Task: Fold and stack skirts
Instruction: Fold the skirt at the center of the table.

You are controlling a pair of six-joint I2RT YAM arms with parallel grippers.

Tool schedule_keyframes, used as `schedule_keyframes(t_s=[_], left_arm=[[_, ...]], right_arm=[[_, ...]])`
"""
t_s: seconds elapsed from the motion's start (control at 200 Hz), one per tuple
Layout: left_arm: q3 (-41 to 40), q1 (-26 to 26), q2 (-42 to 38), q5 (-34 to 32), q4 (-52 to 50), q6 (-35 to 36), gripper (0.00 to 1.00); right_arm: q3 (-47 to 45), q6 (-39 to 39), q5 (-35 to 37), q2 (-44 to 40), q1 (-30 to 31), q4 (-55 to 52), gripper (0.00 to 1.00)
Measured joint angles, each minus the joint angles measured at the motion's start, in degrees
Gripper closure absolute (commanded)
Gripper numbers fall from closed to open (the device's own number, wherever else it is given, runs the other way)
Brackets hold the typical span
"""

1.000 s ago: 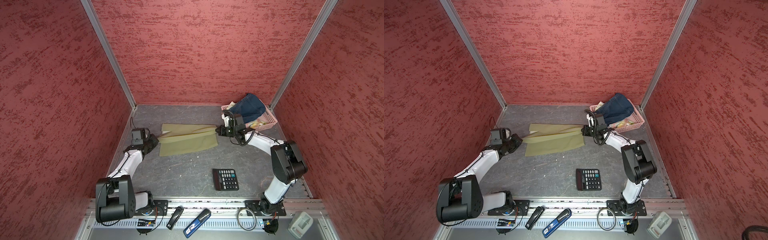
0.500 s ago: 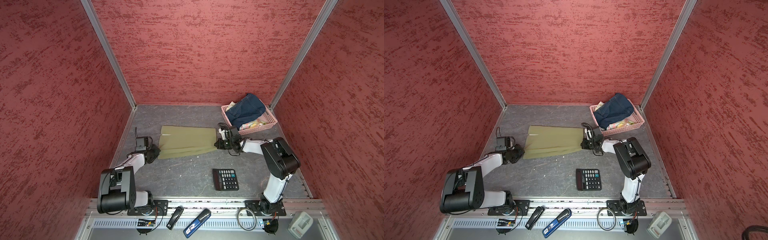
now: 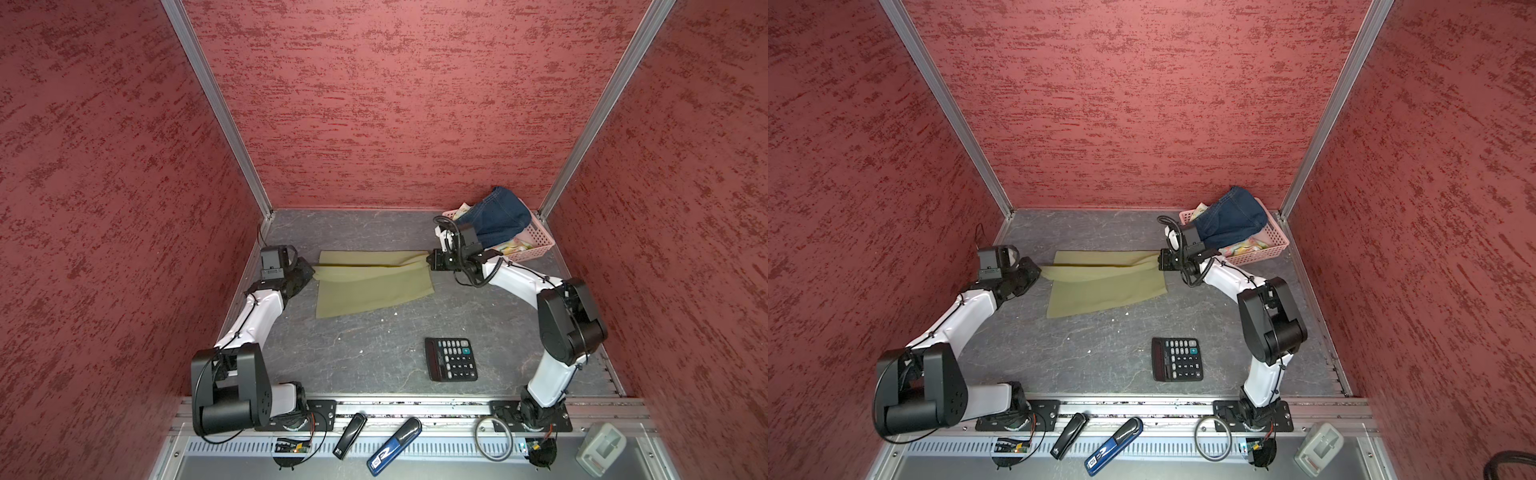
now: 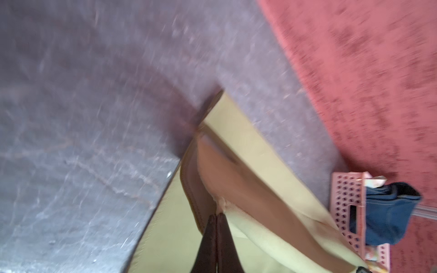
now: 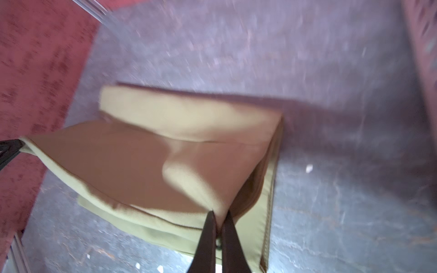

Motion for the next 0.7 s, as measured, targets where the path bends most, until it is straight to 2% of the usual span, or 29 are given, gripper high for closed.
schedule_keyframes(t_s=[0.175, 0.346, 0.496, 0.701], left_arm=[[0.3, 0.3, -6.3, -0.3, -1.9, 0.6, 1.00], [-6.9, 0.4, -11.5, -0.3, -2.9, 0.6, 1.00], [-13.2, 0.5, -8.5, -0.5, -3.1, 0.1, 1.00], [-15.9, 0.6, -0.9, -1.0, -0.3, -1.0, 1.00]], right_arm=[[0.4, -0.6, 0.8, -5.2, 0.1, -1.4, 1.00], [-6.8, -0.3, 0.9, -9.5, 0.5, -1.1, 1.00], [-13.9, 0.6, 0.7, -8.5, 0.9, 0.0, 1.00], [-19.5, 2.4, -0.8, -4.1, 1.5, 3.0, 1.00]])
